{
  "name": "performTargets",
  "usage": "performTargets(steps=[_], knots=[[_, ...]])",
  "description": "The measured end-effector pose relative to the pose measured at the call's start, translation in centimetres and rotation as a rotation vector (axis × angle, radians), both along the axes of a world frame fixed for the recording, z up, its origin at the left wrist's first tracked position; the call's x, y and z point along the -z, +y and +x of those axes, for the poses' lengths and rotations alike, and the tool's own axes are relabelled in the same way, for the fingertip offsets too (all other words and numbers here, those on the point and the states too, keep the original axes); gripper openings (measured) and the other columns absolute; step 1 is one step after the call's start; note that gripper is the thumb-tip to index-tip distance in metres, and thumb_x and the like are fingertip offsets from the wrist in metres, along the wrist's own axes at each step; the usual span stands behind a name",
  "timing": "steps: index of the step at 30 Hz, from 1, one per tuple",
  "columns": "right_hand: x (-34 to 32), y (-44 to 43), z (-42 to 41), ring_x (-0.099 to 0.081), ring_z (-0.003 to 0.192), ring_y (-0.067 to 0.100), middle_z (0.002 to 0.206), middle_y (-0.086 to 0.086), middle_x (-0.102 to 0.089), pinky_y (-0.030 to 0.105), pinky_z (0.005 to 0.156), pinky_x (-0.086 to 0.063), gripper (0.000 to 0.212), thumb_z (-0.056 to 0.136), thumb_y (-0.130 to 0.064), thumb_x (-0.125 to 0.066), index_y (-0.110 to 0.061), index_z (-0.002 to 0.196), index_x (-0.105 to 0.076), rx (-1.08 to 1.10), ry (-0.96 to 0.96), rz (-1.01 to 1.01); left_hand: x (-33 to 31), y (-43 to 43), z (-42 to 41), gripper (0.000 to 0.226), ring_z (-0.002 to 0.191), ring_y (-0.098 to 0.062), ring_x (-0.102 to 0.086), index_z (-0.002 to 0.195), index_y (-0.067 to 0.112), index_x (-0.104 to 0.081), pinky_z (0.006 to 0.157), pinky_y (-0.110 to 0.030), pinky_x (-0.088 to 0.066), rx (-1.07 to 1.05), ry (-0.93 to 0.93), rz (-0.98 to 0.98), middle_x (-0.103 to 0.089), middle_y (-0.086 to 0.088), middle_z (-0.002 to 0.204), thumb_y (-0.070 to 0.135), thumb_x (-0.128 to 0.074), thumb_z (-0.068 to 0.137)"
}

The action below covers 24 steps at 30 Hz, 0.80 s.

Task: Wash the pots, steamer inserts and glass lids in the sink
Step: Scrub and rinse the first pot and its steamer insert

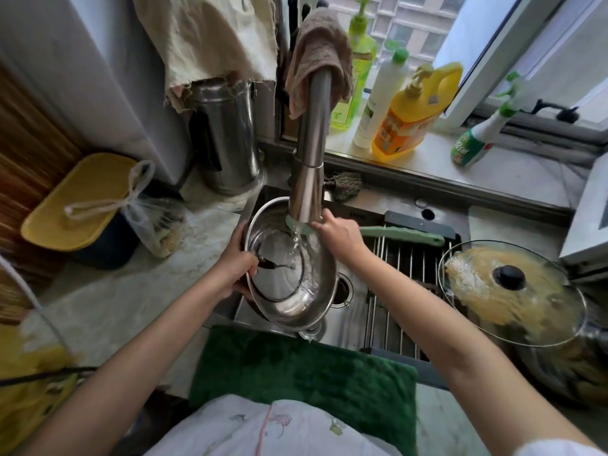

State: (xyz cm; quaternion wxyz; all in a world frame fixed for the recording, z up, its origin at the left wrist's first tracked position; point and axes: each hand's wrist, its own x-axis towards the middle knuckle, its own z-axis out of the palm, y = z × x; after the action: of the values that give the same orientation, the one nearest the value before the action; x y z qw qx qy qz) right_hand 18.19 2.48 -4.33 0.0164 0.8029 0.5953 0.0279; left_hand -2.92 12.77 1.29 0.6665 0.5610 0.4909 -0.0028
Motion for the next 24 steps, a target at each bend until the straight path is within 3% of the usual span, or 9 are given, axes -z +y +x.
performTargets(steps=[4,6,8,12,14,16,19,21,24], knots=[[1.0,-3.0,-3.1,-0.063,0.100,0.027,0.115,0.008,-0.064,0.032,0.078,-0.048,0.032,0.097,-0.033,-0.047,-0.021,0.124,-0.059,0.296,0.337,-0.524,0.5,0.1,0.2,0.086,0.075,-0.033,-0.055,0.131,0.044,-0.032,0.044,-0.040,-0.053,-0.107,-0.034,0.040,-0.050,-0.009,0.098,-0.015,-0.035,0.069],[1.1,-3.8,-5.2,-0.062,0.075,0.023,0.092,0.005,-0.067,0.028,0.062,-0.046,0.034,0.096,-0.032,-0.049,-0.017,0.123,-0.063,0.301,0.674,-0.622,1.1,-0.1,0.6,0.087,0.086,-0.035,-0.055,0.133,0.041,-0.033,0.051,-0.038,-0.050,-0.138,-0.064,0.083,-0.052,-0.005,0.101,-0.017,-0.036,0.068],[0.7,-4.1,-6.9,-0.041,0.050,0.011,0.069,-0.004,-0.056,0.021,0.043,-0.034,0.033,0.095,-0.023,-0.053,-0.021,0.126,-0.062,0.321,1.064,-0.631,1.7,-0.4,0.7,0.087,0.099,-0.034,-0.054,0.138,0.036,-0.031,0.057,-0.037,-0.049,-0.153,-0.093,0.120,-0.054,-0.004,0.108,-0.016,-0.038,0.068],[-0.5,-4.3,-7.9,-0.035,0.041,0.002,0.064,-0.010,-0.053,0.015,0.037,-0.028,0.032,0.095,-0.024,-0.056,-0.027,0.127,-0.060,0.389,1.523,-0.497,1.8,-0.8,0.6,0.089,0.089,-0.031,-0.058,0.138,0.035,-0.034,0.048,-0.034,-0.048,-0.187,-0.121,0.074,-0.055,-0.006,0.113,-0.016,-0.036,0.065],[-1.0,-4.4,-7.1,-0.034,0.044,0.006,0.065,-0.007,-0.050,0.016,0.037,-0.027,0.033,0.094,-0.023,-0.057,-0.028,0.126,-0.060,0.380,1.391,-0.587,1.4,-0.8,0.4,0.088,0.082,-0.029,-0.058,0.135,0.036,-0.035,0.043,-0.032,-0.048,-0.209,-0.138,0.050,-0.054,-0.002,0.106,-0.018,-0.034,0.066],[-1.5,-4.6,-5.5,-0.042,0.050,0.010,0.070,-0.005,-0.053,0.019,0.039,-0.034,0.032,0.093,-0.027,-0.058,-0.027,0.125,-0.063,0.349,1.028,-0.667,1.1,-0.6,0.1,0.090,0.086,-0.033,-0.058,0.136,0.039,-0.034,0.043,-0.032,-0.049,-0.191,-0.148,0.065,-0.054,-0.002,0.110,-0.018,-0.035,0.066],[-1.7,-5.4,-2.6,-0.064,0.094,0.026,0.109,0.007,-0.067,0.029,0.075,-0.051,0.034,0.093,-0.030,-0.053,-0.023,0.125,-0.062,0.416,0.472,-0.462,0.7,-0.5,-0.5,0.092,0.082,-0.035,-0.058,0.137,0.042,-0.033,0.047,-0.035,-0.048,-0.127,-0.144,0.093,-0.057,-0.005,0.111,-0.017,-0.038,0.066],[-2.0,-5.7,-1.6,-0.063,0.098,0.032,0.113,0.012,-0.065,0.038,0.077,-0.051,0.043,0.093,-0.022,-0.050,-0.022,0.136,-0.047,0.439,0.378,-0.206,0.8,-1.0,-1.1,0.091,0.076,-0.034,-0.059,0.137,0.043,-0.033,0.043,-0.033,-0.049,-0.123,-0.166,0.091,-0.058,-0.009,0.111,-0.017,-0.040,0.068],[-2.2,-6.7,-1.1,-0.064,0.086,0.029,0.102,0.009,-0.066,0.038,0.068,-0.052,0.057,0.091,-0.030,-0.058,-0.012,0.140,-0.034,0.638,0.520,0.233,1.0,-1.6,-1.7,0.090,0.078,-0.034,-0.061,0.136,0.042,-0.035,0.038,-0.029,-0.048,-0.162,-0.235,0.088,-0.059,-0.009,0.113,-0.018,-0.042,0.070]])
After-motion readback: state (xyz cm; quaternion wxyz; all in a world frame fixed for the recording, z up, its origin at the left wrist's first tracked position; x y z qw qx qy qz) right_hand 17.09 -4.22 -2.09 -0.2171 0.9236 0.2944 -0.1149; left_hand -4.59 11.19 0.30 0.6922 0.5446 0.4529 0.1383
